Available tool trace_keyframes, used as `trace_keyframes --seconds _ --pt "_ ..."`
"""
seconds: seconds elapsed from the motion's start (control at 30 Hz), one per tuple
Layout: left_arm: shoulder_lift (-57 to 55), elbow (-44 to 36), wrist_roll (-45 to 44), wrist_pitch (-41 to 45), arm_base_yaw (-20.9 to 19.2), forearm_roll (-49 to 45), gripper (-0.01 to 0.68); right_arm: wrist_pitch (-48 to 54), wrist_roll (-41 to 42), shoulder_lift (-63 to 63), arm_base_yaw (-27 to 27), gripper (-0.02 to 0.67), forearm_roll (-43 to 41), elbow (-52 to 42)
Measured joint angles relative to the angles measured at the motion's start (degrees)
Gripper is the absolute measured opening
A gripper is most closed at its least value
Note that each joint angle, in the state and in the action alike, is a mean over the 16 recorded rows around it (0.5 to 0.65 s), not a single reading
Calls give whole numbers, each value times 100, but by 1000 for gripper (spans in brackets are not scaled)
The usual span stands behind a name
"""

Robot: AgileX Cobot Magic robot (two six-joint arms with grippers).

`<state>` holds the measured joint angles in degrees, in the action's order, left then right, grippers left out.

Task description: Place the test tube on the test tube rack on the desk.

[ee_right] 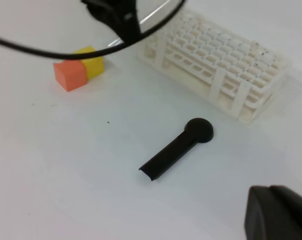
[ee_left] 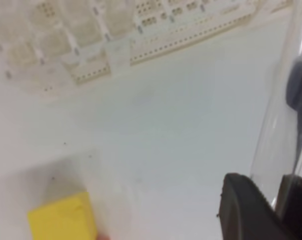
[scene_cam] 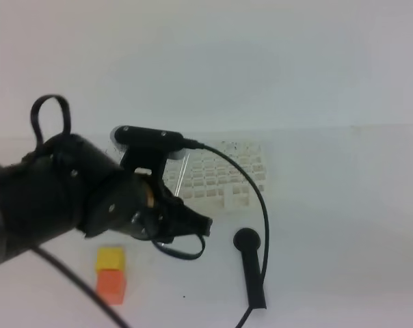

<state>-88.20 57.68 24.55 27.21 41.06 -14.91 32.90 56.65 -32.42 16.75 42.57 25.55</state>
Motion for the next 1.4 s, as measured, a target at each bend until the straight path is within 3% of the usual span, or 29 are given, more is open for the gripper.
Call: trace_keyframes --seconds 0.37,0.6,0.77,1.03,1.4 --pt "996 -2347 227 -3199 0 136 13 0 0 0 0 -1 13 0" --pt "1223 -3126 294 -4670 0 -182 13 0 0 0 0 -1 35 0" --pt "1260 -3311 304 -5236 0 -779 13 0 0 0 0 -1 51 0" --pt "1260 -3345 415 -5438 0 -1661 27 0 0 0 0 -1 89 0" --pt "1220 -3376 555 -5984 -15 -1803 20 13 91 0 0 -1 490 0"
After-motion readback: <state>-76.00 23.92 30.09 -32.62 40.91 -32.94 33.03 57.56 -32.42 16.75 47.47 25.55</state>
